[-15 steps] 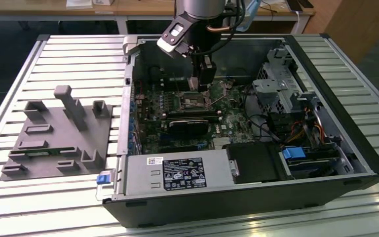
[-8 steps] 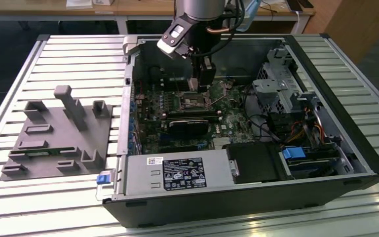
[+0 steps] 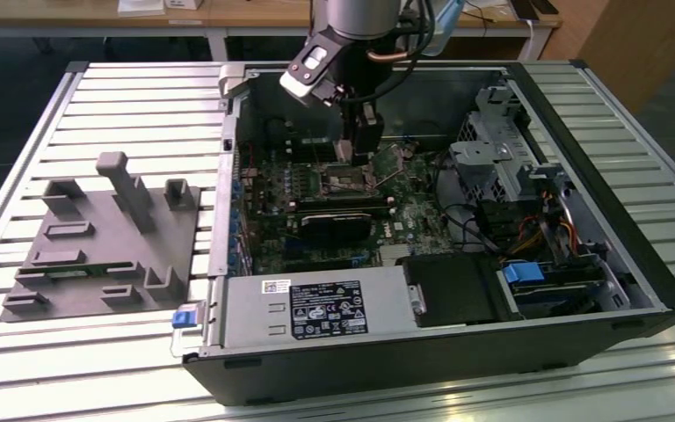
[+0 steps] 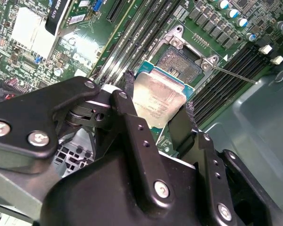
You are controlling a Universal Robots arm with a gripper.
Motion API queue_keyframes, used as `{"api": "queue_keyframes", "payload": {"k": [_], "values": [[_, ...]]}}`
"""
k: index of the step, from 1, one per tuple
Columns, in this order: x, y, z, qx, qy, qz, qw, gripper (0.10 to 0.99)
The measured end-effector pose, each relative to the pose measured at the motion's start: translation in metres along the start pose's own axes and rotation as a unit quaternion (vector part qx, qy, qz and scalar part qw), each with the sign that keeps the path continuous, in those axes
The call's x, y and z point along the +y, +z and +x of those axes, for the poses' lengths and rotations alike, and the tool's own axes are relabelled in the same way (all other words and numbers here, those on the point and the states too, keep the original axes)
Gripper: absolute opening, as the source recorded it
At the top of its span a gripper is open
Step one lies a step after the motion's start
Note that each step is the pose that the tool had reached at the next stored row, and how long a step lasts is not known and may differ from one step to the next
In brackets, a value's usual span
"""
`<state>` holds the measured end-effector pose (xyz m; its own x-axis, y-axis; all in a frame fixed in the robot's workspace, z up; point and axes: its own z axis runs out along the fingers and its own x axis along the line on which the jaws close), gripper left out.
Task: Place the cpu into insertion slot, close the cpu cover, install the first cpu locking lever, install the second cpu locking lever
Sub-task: 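Place the cpu into insertion slot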
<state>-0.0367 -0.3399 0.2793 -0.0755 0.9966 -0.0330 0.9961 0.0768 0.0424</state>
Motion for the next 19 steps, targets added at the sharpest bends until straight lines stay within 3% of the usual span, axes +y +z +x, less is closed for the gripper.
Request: {"api": "queue_keyframes", "payload": {"k": [19], "values": [[0.0002,0.0128,0.0105,-0.0001,0.007,0.0037,1.0,0.541]]}}
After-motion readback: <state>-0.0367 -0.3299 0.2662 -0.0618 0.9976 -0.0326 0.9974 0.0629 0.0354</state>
